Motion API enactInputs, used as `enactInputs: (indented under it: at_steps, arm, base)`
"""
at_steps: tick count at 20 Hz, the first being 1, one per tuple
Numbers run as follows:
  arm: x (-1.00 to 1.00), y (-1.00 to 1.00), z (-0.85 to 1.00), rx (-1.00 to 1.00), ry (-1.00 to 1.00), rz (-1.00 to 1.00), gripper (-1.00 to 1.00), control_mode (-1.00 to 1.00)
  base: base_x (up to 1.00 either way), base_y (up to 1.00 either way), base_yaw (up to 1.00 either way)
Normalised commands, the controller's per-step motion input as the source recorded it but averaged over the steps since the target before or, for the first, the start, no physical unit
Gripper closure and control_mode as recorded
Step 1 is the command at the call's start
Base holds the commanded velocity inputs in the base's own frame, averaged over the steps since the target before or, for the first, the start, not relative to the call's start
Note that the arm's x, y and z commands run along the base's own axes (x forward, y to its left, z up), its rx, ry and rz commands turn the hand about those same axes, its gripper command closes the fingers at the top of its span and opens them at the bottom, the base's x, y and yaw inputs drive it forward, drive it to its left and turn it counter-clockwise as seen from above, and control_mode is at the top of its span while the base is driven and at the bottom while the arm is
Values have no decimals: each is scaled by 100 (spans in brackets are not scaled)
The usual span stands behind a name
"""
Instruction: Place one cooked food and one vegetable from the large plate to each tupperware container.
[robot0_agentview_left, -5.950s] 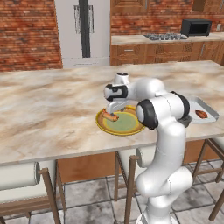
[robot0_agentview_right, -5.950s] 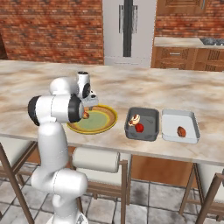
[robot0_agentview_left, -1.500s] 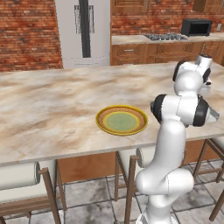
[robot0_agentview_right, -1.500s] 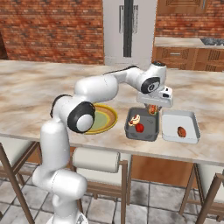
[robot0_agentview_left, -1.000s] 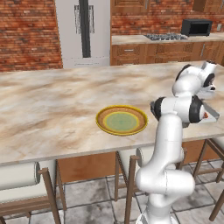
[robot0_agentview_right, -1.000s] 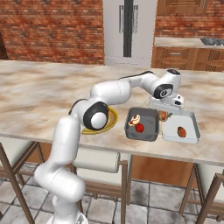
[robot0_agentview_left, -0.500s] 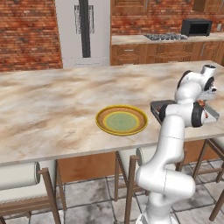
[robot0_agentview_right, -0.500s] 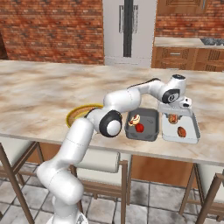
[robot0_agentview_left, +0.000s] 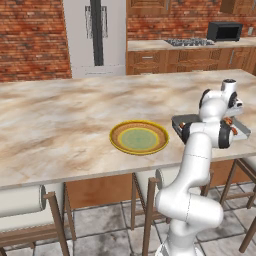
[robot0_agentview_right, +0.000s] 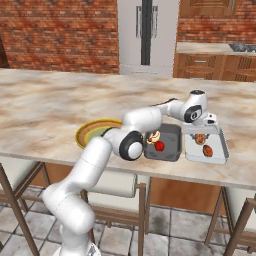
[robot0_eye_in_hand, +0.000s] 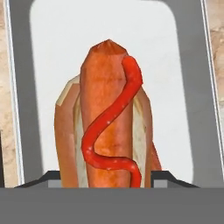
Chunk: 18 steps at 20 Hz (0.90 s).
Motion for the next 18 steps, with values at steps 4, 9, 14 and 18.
enactInputs:
  at_steps: [4,9,14,18]
  arm:
    - [0,-2,-17,8,0,0,100,-100]
    - [0,0,-9,2,0,0,-100,-100]
    - [0,0,0,0,0,0,-100,-100]
    - [0,0,0,0,0,0,-100,-100]
  base:
    - [0,0,0]
    - [0,0,0]
    - [0,0,0]
    - [0,0,0]
